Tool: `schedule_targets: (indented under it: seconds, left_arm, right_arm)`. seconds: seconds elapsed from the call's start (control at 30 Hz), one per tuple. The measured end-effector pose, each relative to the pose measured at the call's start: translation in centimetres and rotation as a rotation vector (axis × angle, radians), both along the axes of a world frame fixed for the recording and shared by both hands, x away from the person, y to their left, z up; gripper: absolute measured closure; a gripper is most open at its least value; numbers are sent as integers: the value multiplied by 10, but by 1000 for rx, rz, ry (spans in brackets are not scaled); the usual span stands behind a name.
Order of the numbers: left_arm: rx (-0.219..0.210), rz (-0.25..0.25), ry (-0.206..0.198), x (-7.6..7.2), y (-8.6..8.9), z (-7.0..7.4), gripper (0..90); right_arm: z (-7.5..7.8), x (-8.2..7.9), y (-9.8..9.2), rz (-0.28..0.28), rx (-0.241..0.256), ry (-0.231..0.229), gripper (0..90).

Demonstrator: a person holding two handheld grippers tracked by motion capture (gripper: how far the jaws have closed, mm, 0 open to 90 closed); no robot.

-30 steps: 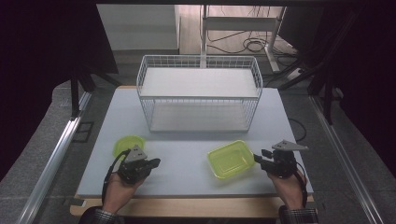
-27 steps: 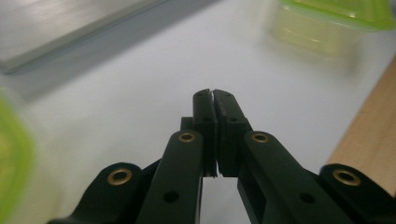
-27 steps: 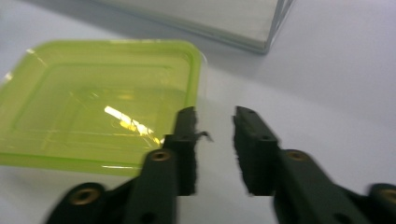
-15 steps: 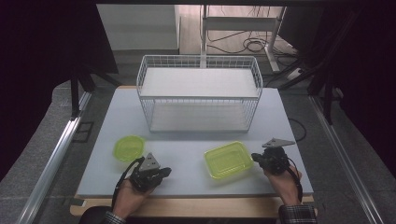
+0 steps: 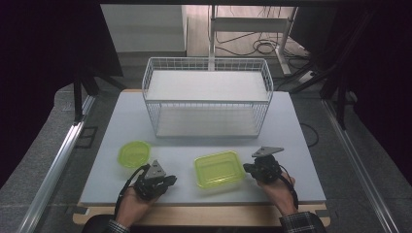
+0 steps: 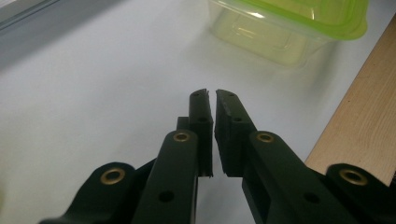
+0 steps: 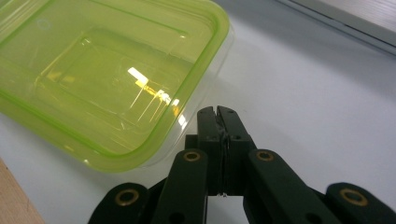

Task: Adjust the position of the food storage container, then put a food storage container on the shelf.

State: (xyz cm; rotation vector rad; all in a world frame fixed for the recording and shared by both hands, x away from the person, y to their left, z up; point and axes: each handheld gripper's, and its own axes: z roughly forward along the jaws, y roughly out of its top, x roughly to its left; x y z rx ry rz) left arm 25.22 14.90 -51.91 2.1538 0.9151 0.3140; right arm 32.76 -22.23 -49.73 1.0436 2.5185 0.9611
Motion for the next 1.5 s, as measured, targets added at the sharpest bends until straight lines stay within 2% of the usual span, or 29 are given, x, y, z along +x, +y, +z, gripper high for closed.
schedule_targets:
  seconds: [0.3,0.43,0.53,0.63,0.77,0.9,1.07,1.3,1.37,1.5]
  left_arm:
    - [7,9,-10,-3,4,2,849]
    - [6,7,-10,-3,5,1,827]
    - [18,10,-23,-3,2,0,727]
    - [31,13,-34,-4,0,-1,592]
    - [33,17,-45,-3,-1,-3,453]
    - [30,23,-49,-2,0,-4,357]
    - [46,34,-57,-1,-1,-6,232]
    - [37,52,-51,0,0,-5,106]
    - [29,49,-52,0,1,-5,89]
    - [27,43,-50,0,1,-5,79]
  right_arm:
    - [-2,10,23,43,-17,15,879]
    - [2,10,19,32,-7,-8,866]
    - [6,8,10,8,14,-31,820]
    - [10,4,5,4,22,-57,732]
    - [10,2,1,2,29,-68,619]
    - [8,1,-1,0,34,-91,475]
    - [6,2,-4,1,53,-90,328]
    - [2,4,-7,-13,79,-64,210]
    - [1,6,-7,-27,119,-48,134]
    - [3,7,-6,-34,146,-46,71]
